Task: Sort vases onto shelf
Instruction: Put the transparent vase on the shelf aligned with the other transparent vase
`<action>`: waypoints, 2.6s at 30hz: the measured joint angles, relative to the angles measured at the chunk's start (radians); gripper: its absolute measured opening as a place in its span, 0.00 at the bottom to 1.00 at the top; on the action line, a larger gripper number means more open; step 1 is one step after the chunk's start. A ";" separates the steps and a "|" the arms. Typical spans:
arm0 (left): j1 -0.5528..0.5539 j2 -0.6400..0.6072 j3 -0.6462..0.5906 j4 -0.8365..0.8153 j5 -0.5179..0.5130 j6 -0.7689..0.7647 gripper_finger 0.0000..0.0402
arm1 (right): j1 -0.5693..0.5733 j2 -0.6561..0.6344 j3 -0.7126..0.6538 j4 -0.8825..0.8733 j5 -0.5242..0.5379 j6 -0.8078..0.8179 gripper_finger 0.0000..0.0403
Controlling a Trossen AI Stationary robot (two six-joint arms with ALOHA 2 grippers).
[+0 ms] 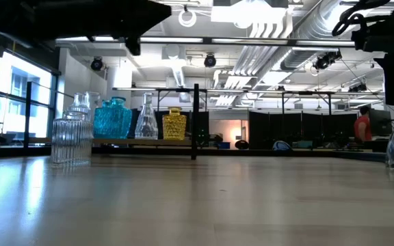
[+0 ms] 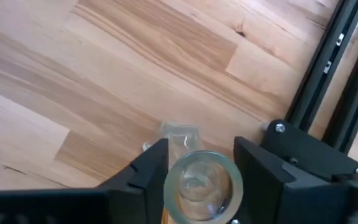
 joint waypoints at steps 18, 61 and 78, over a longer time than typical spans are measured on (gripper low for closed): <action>0.018 -0.264 -0.101 -0.131 -0.015 0.027 0.00 | 0.000 0.000 0.000 0.061 -0.009 -0.054 0.42; 0.018 -0.576 -0.100 -0.548 -0.103 0.054 0.00 | -0.163 0.354 0.535 0.298 0.022 -0.812 0.30; 0.018 -0.589 -0.100 -0.638 -0.198 0.052 0.00 | -0.420 1.079 1.275 0.291 -0.202 -1.509 0.30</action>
